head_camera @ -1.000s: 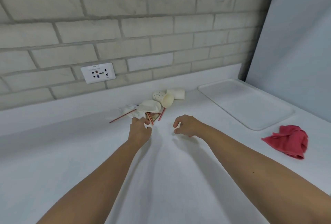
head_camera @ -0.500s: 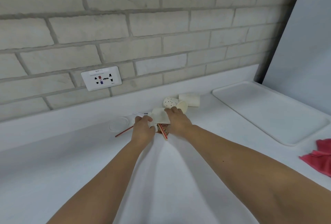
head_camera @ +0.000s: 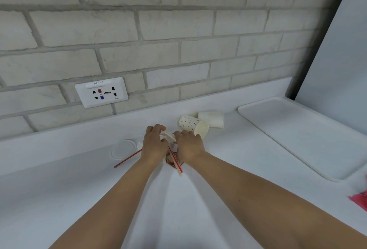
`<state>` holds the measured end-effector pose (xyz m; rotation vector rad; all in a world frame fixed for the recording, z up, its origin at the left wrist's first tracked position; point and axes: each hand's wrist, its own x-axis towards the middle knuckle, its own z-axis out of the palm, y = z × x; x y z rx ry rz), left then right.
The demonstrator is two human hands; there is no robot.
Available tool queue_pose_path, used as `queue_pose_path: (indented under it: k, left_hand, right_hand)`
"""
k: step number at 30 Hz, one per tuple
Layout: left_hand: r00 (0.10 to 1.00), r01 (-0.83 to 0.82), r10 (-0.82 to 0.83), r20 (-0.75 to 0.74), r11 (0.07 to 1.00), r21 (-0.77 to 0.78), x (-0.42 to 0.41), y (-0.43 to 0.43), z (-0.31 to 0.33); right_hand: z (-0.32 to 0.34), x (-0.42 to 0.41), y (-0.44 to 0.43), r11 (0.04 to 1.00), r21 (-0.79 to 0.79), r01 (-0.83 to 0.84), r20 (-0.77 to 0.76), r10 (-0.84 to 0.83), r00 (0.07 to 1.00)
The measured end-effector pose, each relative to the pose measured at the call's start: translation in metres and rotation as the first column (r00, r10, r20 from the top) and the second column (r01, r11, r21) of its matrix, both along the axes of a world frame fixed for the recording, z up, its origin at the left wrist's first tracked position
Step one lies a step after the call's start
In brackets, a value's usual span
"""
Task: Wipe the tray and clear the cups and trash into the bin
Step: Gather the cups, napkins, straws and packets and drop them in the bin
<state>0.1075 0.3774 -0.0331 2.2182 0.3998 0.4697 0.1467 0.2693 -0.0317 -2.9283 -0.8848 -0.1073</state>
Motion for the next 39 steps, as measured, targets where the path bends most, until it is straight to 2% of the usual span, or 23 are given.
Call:
queue_pose_path:
  k: [3, 7, 12, 19, 25, 29, 35, 39]
  left_hand:
    - [0.999, -0.019, 0.02, 0.039, 0.999, -0.029, 0.008, -0.006, 0.005]
    - [0.998, -0.021, 0.022, 0.064, 1.0, -0.018, 0.021, -0.019, 0.01]
    - [1.0, 0.018, -0.018, 0.018, 1.0, 0.002, 0.04, -0.043, 0.009]
    - [0.994, 0.088, -0.074, -0.084, 0.98, 0.176, 0.056, -0.069, 0.004]
    - [0.998, -0.039, 0.048, -0.041, 0.982, 0.183, 0.063, -0.078, 0.005]
    - [0.994, -0.106, 0.103, 0.03, 0.98, 0.171, 0.062, -0.076, 0.012]
    - [0.971, -0.136, 0.103, 0.215, 0.979, 0.15, 0.038, -0.079, 0.042]
    - [0.956, -0.065, 0.022, 0.292, 0.988, 0.137, 0.012, -0.098, 0.068]
  right_hand:
    - [0.009, -0.003, -0.01, 0.991, 0.136, 0.015, -0.063, -0.006, 0.998]
    - [0.026, -0.01, -0.035, 0.978, 0.196, 0.079, -0.117, -0.056, 0.992]
    - [0.039, -0.015, -0.078, 0.949, 0.272, 0.161, -0.117, -0.134, 0.984]
    - [0.049, -0.028, -0.126, 0.929, 0.316, 0.193, -0.069, -0.18, 0.981]
    - [0.051, -0.037, -0.151, 0.915, 0.346, 0.206, -0.069, -0.195, 0.978]
    - [0.053, -0.045, -0.169, 0.917, 0.331, 0.221, -0.067, -0.211, 0.975]
    - [0.055, -0.062, -0.193, 0.908, 0.333, 0.255, -0.072, -0.245, 0.967]
    - [0.061, -0.078, -0.21, 0.875, 0.386, 0.293, -0.108, -0.272, 0.956]
